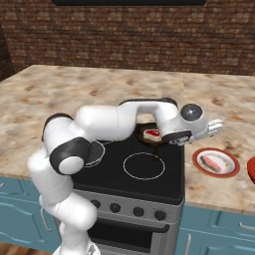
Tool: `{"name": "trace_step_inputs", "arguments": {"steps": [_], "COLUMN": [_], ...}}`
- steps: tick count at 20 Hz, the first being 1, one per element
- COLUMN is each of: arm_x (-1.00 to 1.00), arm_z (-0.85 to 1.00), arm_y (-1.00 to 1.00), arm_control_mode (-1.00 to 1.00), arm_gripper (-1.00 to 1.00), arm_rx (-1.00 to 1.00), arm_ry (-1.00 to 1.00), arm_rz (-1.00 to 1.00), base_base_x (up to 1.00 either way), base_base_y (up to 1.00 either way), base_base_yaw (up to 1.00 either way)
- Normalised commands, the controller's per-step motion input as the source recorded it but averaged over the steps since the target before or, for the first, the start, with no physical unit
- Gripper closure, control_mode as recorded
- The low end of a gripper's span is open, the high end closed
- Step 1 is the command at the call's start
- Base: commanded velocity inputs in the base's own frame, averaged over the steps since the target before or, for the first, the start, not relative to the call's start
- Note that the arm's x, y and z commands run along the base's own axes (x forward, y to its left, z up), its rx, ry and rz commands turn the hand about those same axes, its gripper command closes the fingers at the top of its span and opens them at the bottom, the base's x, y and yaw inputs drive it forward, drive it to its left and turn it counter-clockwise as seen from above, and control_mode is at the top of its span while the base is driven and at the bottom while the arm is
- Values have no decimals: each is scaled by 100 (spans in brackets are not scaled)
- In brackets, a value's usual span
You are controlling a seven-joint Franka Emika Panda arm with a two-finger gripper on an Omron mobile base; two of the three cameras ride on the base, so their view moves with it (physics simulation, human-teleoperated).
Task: Place one of the steaks on the plate and the other in the bowl. Then place the bowl in the fridge.
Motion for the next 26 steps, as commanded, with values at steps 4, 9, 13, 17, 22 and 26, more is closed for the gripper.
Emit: {"name": "trace_step_inputs", "arguments": {"steps": [4,9,13,17,22,26], "arm_x": [-44,-55,-61,-37,-2,1], "arm_z": [54,44,40,36,26,15], "arm_y": [32,41,50,66,89,98], "arm_control_mode": [-100,-100,-100,-100,-100,-100], "arm_gripper": [-100,-100,-100,-100,-100,-100], "arm_rx": [16,20,25,25,18,11], "arm_ry": [-18,-11,-9,-9,-9,-4], "arm_rz": [-44,-42,-30,-21,-28,-40], "base_base_x": [0,0,0,0,0,0], "base_base_y": [0,0,0,0,0,0], "base_base_yaw": [0,0,0,0,0,0]}}
